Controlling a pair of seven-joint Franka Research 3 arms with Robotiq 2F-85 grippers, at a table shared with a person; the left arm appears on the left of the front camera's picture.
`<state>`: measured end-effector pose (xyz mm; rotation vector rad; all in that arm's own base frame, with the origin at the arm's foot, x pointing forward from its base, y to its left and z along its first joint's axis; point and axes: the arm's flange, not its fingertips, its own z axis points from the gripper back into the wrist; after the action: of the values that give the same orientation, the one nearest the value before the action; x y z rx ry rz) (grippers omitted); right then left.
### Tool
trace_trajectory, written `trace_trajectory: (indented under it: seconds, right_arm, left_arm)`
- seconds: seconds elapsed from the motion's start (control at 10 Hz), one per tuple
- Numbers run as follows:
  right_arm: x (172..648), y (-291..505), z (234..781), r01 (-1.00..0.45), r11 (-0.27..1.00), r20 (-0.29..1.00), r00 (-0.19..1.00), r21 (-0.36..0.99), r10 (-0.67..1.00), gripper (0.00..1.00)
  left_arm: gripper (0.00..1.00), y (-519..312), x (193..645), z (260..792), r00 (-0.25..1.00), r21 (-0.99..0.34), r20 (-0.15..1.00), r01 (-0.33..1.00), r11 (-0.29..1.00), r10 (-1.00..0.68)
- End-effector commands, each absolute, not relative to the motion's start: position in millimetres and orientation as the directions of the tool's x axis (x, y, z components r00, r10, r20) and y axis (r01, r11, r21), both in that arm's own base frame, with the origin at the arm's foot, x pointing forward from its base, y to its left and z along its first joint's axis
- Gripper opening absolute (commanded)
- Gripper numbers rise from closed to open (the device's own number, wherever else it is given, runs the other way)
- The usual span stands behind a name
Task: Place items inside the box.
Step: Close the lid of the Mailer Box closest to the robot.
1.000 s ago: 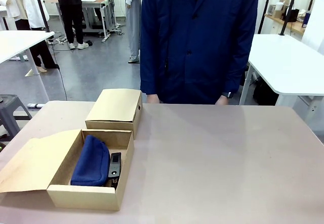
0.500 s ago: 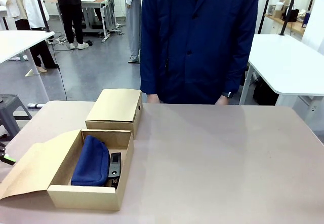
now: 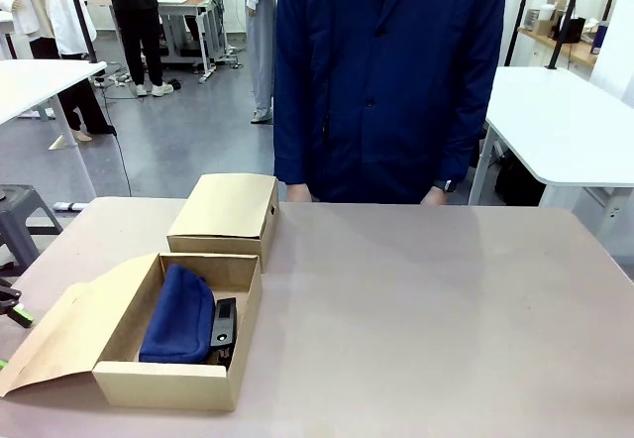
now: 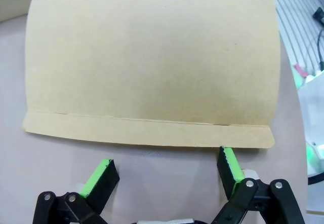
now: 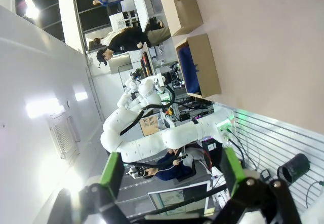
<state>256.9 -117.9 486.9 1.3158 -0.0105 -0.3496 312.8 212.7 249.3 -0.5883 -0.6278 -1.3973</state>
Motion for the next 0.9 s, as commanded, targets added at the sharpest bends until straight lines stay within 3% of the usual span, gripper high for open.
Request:
trace_trajectory:
  seconds: [0.0,0.3,0.6,0.8]
  right_arm:
    - [257.7,-115.8,489.3,0.231,0.188,-0.179,0.949,0.955,-0.258,1.0]
    - [257.7,-115.8,489.3,0.231,0.188,-0.179,0.949,0.955,-0.258,1.0]
    - [257.7,-115.8,489.3,0.231,0.188,-0.179,0.949,0.955,-0.258,1.0]
    - [257.7,-115.8,489.3,0.231,0.188,-0.179,0.949,0.955,-0.258,1.0]
  left_arm:
    - [1.0,234.5,313.5,219.3,0.042,0.035,0.691,0.995,0.092,-0.722]
    - [1.0,243.0,316.3,221.5,-0.051,0.049,0.682,0.999,-0.025,-0.729]
    - [1.0,250.8,322.5,229.4,-0.037,0.084,0.704,0.996,0.031,-0.709]
    - [1.0,230.8,320.6,221.1,-0.055,0.05,0.756,0.998,-0.026,-0.652]
